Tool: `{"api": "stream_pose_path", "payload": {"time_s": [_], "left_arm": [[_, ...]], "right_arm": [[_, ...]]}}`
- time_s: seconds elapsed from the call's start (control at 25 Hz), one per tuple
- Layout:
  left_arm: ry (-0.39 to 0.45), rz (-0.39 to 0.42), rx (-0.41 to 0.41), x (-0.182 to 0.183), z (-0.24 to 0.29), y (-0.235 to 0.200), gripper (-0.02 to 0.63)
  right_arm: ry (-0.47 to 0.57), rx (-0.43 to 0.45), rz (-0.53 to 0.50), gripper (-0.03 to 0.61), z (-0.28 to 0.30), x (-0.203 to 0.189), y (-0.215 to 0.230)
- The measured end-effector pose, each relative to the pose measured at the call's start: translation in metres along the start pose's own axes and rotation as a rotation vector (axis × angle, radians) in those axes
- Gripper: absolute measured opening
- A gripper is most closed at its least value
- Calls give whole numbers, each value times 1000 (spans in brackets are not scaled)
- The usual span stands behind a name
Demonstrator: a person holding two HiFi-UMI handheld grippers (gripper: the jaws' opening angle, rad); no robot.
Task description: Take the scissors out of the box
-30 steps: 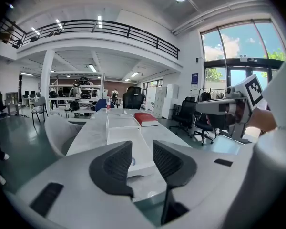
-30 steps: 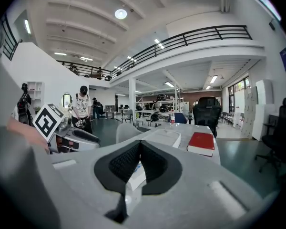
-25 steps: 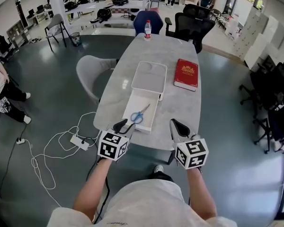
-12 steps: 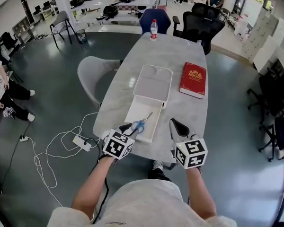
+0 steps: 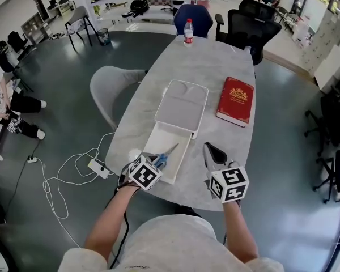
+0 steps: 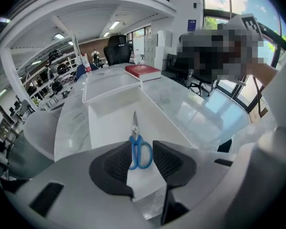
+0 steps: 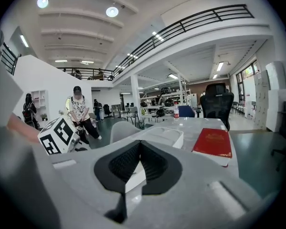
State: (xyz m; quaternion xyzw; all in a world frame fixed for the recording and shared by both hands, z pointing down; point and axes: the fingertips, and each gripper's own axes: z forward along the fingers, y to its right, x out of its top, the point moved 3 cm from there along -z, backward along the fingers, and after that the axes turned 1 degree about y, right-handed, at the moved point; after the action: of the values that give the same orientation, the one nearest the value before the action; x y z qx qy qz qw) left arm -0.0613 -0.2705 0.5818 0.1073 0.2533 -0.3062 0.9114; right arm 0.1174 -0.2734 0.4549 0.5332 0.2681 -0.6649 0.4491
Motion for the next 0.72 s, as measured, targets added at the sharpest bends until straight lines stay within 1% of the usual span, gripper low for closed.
{"api": "stream_pose_path", "payload": {"time_s": [0.08, 0.32, 0.56, 0.72], "left_arm": [[-49, 3, 1, -1, 10, -1, 117], [-154, -13, -7, -3, 33, -7, 117], [-219, -45, 2, -7, 49, -13, 117], [-275, -49, 3, -10, 55, -15, 117]], "right_arm": [[-7, 17, 8, 5, 6, -1, 9], [-41, 55, 43, 5, 24, -13, 33], [-67, 94, 68, 5, 35, -20, 50], [-69, 107, 77, 5, 40, -19, 58]]}}
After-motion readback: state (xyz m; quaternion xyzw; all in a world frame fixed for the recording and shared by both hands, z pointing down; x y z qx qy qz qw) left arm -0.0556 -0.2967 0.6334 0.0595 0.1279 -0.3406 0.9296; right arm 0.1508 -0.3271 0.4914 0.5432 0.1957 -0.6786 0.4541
